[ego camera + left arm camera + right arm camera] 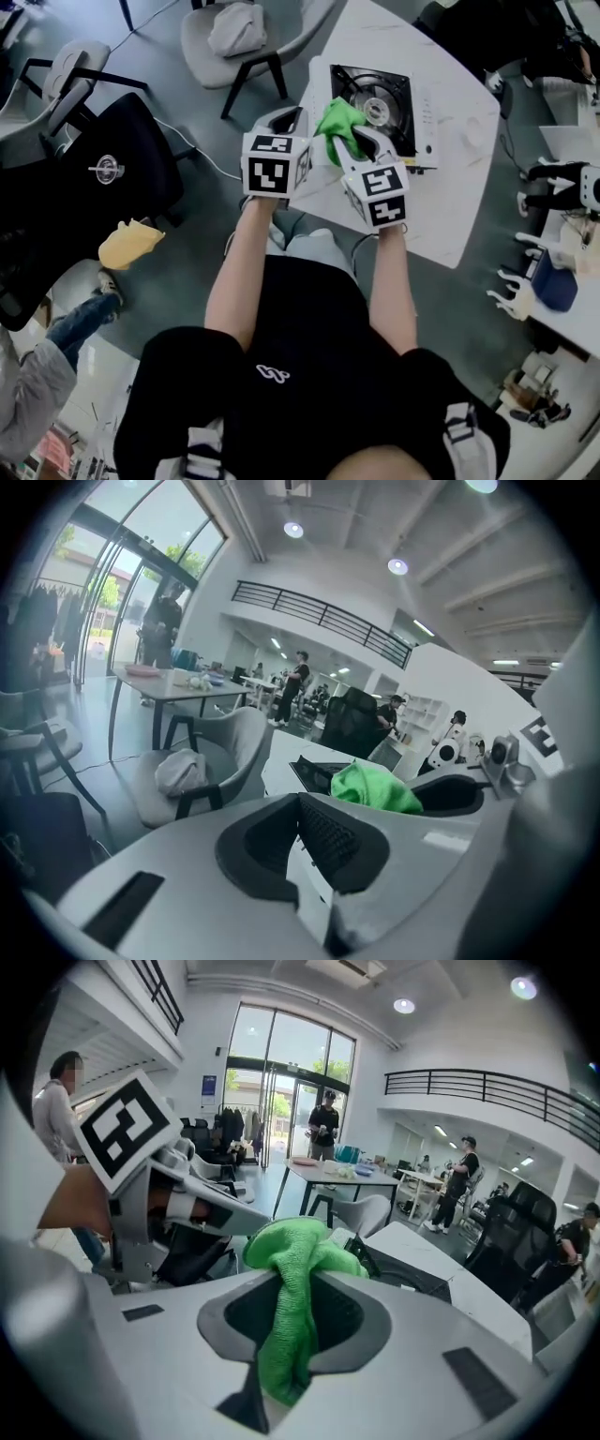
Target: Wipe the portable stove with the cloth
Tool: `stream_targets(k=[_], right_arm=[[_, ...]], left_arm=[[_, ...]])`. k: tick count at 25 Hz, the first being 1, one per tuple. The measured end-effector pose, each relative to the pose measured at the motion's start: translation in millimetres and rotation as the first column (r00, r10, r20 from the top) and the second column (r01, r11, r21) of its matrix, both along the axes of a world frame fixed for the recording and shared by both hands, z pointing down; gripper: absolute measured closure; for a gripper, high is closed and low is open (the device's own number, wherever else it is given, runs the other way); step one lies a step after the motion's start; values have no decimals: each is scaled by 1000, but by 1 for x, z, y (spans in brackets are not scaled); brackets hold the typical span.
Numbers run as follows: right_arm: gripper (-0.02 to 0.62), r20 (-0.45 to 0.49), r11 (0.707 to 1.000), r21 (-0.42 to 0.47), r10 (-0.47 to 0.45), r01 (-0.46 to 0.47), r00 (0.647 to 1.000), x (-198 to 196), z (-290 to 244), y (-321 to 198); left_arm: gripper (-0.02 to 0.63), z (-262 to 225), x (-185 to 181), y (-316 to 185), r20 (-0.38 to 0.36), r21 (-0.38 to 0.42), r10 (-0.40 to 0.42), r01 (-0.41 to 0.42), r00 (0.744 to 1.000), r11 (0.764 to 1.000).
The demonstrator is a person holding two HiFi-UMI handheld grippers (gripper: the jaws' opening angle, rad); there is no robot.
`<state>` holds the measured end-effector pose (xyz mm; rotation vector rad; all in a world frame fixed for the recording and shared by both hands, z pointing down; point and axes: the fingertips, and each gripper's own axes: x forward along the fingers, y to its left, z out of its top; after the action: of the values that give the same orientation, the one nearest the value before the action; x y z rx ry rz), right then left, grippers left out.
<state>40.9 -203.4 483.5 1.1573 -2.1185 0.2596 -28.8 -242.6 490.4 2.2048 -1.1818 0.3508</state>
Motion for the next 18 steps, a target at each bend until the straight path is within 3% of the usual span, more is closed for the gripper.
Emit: stream_targets(k=[10,18], right_arm=[[522,-109,992,-122,-5,-8,994,5,36,-35],[523,-138,976,-213,-86,56,987,-8,49,-64]], left_arm=[[611,-10,-24,-20,-61,2,-52,53,997,999],[611,1,-24,-37,-77,-26,-39,37,996,999]])
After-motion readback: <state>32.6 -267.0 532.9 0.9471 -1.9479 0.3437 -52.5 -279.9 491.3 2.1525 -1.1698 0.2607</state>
